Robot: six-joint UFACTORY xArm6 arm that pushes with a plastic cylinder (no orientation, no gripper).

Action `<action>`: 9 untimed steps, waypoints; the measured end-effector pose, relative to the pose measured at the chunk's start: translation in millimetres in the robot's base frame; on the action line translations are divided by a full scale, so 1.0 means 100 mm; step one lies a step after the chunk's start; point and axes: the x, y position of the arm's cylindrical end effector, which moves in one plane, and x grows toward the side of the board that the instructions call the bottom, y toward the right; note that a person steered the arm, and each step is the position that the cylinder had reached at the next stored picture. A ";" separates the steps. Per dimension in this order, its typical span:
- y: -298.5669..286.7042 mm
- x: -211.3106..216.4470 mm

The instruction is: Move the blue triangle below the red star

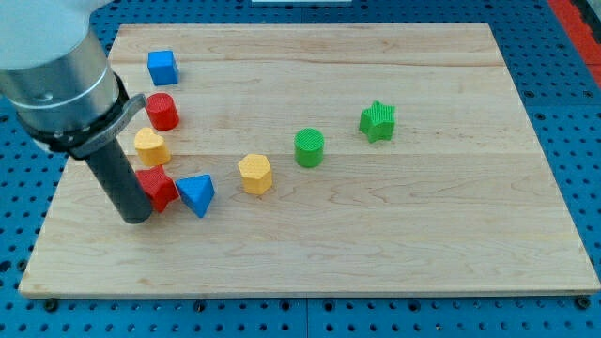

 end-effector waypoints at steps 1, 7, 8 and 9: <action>0.08 -0.12; 1.03 -0.42; 0.96 -0.15; 0.84 -0.09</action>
